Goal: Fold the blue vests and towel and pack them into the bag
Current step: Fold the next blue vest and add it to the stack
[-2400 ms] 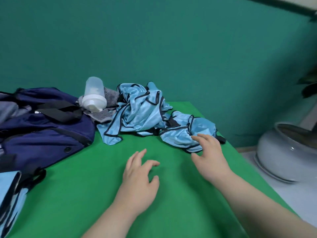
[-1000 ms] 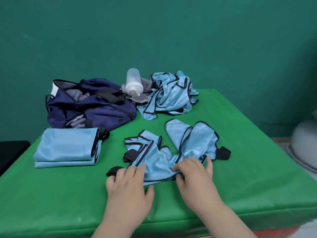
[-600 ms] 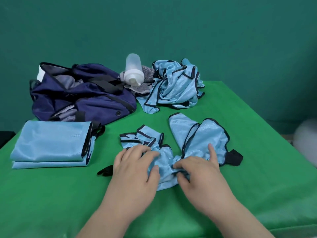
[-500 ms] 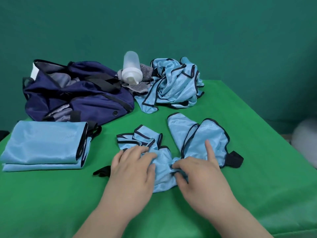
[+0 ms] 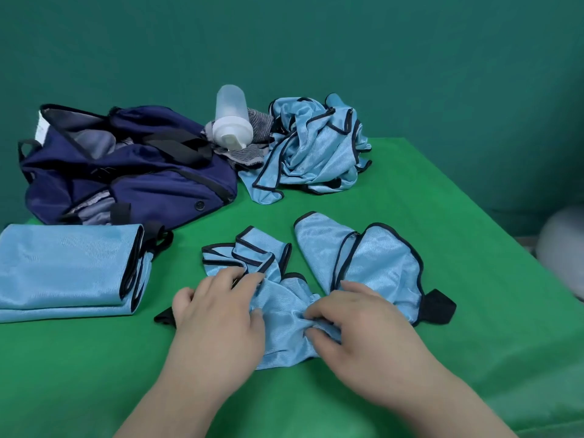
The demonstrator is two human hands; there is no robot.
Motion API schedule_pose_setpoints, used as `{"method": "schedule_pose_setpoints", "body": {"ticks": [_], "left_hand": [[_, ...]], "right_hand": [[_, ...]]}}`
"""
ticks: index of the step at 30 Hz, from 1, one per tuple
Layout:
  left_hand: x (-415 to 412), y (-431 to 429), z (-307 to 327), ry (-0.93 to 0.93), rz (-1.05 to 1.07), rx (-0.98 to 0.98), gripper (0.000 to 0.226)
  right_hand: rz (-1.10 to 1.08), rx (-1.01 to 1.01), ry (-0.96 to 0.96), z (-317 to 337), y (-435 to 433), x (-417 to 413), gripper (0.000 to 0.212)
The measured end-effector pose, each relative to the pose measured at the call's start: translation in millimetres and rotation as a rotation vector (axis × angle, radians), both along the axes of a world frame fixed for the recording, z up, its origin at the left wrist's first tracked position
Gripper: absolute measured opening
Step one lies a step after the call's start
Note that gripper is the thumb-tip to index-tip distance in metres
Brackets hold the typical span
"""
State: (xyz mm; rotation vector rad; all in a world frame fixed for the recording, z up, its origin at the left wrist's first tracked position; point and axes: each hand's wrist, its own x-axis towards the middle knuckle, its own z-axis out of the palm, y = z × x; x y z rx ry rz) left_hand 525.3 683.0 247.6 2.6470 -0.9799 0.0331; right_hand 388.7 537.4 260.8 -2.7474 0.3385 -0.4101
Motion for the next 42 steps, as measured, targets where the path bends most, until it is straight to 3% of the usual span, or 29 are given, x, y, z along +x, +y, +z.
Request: {"method": "schedule_pose_setpoints", "body": {"ticks": [7, 14, 27, 35, 42], "left_hand": [[1, 4, 7, 0.061, 0.075, -0.015, 0.044], [8, 10, 10, 0.053, 0.128, 0.004, 0.045], [21, 32, 12, 0.11, 0.096, -0.134, 0.018], [29, 47, 19, 0.29, 0.097, -0.409, 0.035], [37, 57, 29, 0.359, 0.098, -0.505, 0.05]], "right_hand": [[-0.028, 0.029, -0.184, -3, 2, -1, 0.014], [-0.03, 0.013, -0.134, -5, 9, 7, 0.015], [0.0, 0.007, -0.127, -4, 36, 30, 0.017], [0.026, -0.021, -0.07, 16, 50, 55, 0.025], [0.117, -0.03, 0.048, 43, 41, 140, 0.034]]}}
